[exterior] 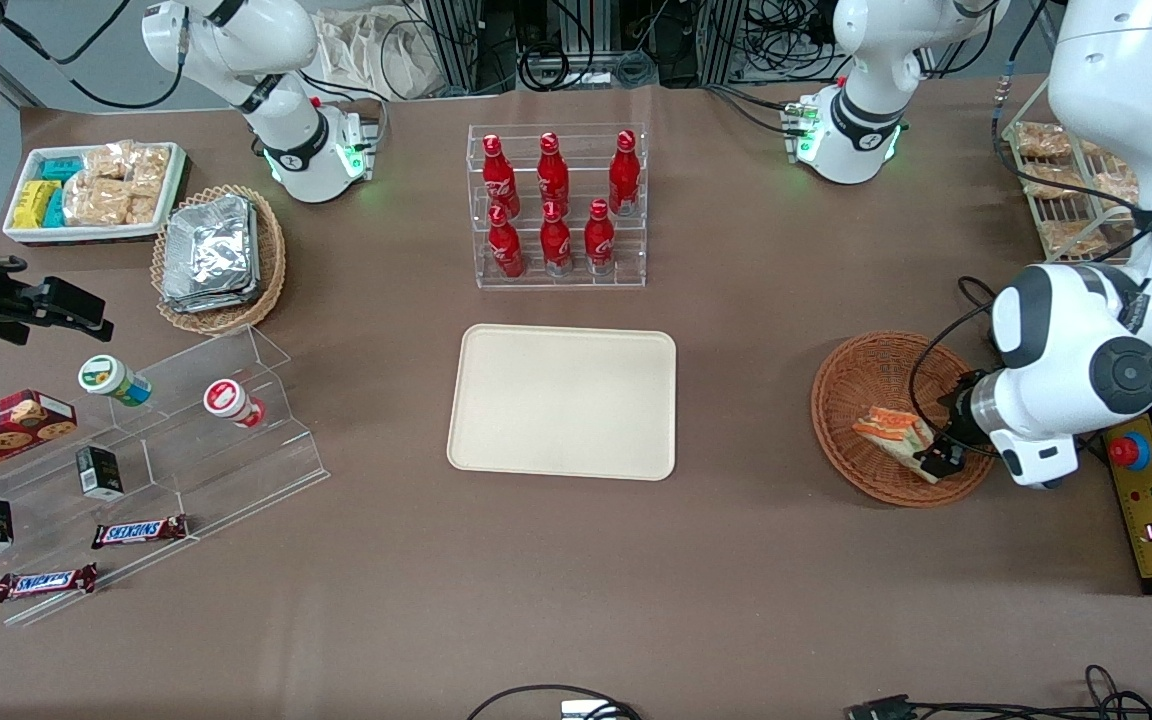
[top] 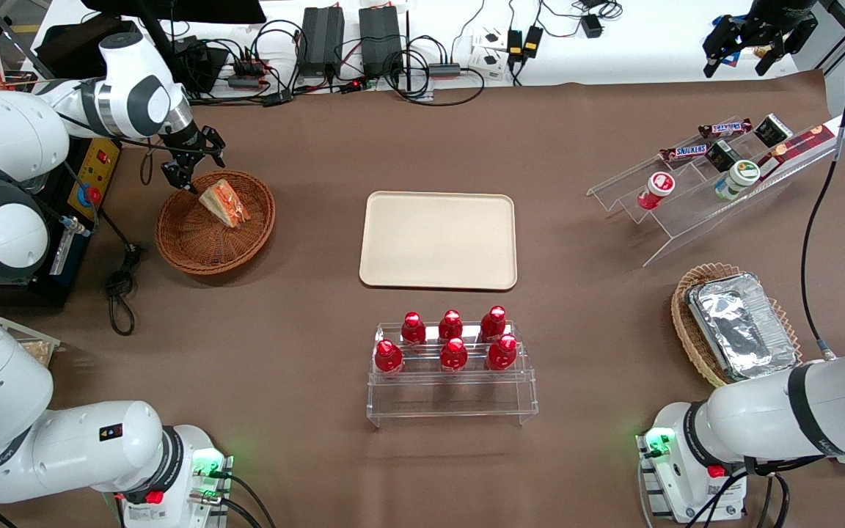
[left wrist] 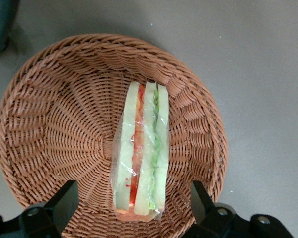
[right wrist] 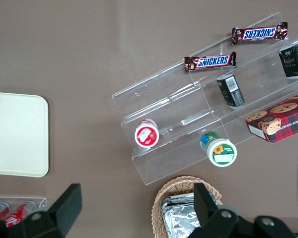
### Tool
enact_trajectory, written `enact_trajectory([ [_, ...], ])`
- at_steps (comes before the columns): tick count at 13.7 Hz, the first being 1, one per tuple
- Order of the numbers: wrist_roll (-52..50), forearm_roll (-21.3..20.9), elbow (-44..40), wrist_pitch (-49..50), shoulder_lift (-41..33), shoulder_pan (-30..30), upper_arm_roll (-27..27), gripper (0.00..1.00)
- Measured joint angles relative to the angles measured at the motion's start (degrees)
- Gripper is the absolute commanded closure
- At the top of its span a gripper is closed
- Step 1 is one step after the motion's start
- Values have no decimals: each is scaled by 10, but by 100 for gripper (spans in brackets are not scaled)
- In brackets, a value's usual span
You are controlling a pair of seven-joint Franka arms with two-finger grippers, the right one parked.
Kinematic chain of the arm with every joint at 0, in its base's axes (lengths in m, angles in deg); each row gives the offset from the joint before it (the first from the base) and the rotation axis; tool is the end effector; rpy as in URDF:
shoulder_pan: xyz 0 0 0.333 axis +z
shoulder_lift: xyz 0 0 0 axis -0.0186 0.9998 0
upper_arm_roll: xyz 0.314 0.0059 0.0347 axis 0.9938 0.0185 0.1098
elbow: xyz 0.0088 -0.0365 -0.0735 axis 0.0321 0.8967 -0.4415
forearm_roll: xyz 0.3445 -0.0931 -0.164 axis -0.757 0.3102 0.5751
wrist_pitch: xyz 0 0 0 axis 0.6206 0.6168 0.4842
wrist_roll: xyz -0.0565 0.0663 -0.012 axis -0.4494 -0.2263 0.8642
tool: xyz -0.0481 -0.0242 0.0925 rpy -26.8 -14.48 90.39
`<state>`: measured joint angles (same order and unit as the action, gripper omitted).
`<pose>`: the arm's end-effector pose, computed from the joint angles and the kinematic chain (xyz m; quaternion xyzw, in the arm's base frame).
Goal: Place sandwich from basket to tray
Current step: 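Lower the open left gripper onto the wrapped sandwich in the basket, then close the left gripper on the sandwich and lift it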
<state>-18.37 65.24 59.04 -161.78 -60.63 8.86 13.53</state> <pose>0.6240 -0.0206 0.3023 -0.8662 -0.4961 0.0569 0.0166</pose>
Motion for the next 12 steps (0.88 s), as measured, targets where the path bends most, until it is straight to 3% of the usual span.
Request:
enact_trajectory([
  [8, -2, -19, 0, -2, 40, 0, -5, 0],
  [9, -2, -22, 0, -3, 46, 0, -5, 16],
  [10, -2, -26, 0, -4, 51, 0, -5, 71],
  [11, -2, -29, 0, -4, 54, 0, -5, 100],
  [12, -3, -30, -1, -5, 56, 0, -5, 100],
])
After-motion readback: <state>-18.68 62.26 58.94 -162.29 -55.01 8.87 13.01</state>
